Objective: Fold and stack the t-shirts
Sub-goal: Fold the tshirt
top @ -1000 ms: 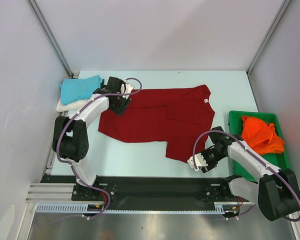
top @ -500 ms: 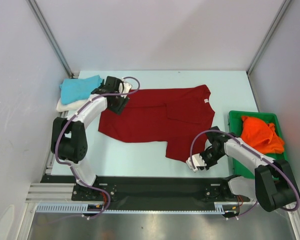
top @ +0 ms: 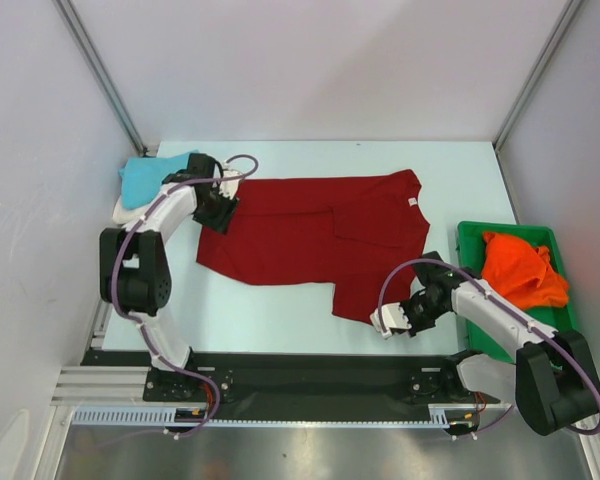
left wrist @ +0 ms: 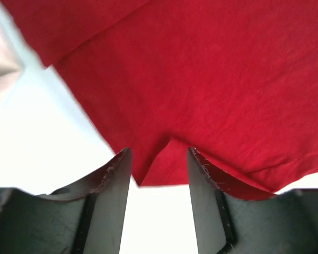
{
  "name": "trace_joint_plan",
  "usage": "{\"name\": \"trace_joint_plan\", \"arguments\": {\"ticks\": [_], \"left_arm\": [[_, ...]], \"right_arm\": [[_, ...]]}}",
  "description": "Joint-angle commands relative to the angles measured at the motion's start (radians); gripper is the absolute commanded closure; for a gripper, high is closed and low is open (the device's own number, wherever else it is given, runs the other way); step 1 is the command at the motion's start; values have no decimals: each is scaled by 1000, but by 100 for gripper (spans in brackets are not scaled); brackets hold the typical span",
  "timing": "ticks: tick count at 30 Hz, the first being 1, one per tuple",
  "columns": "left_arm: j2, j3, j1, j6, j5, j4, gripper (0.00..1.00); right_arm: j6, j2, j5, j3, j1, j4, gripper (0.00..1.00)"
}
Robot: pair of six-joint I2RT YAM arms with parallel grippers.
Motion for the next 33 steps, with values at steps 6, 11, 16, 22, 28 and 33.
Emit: {"name": "trace_joint_plan", "arguments": {"ticks": [6,11,16,22,28,33], "left_arm": [[118,80,11,20,149,-72,51],[139,72,11,11,100,-57,52],[159,68,12,9,77,-46,52],[159,43,18,17,44,-34,53],[164,40,28,28,32,-41,54],[171,29,28,31,32,-44,56]], "right_arm": [[94,-9,24,14,12,32,99],[101,5,23,20,14,33,99],[104,17,18,22,14,40,99],[109,34,18,23,14,52,99],[126,43,12,20,14,66,99],[124,42,15,14,14,64,99]]}}
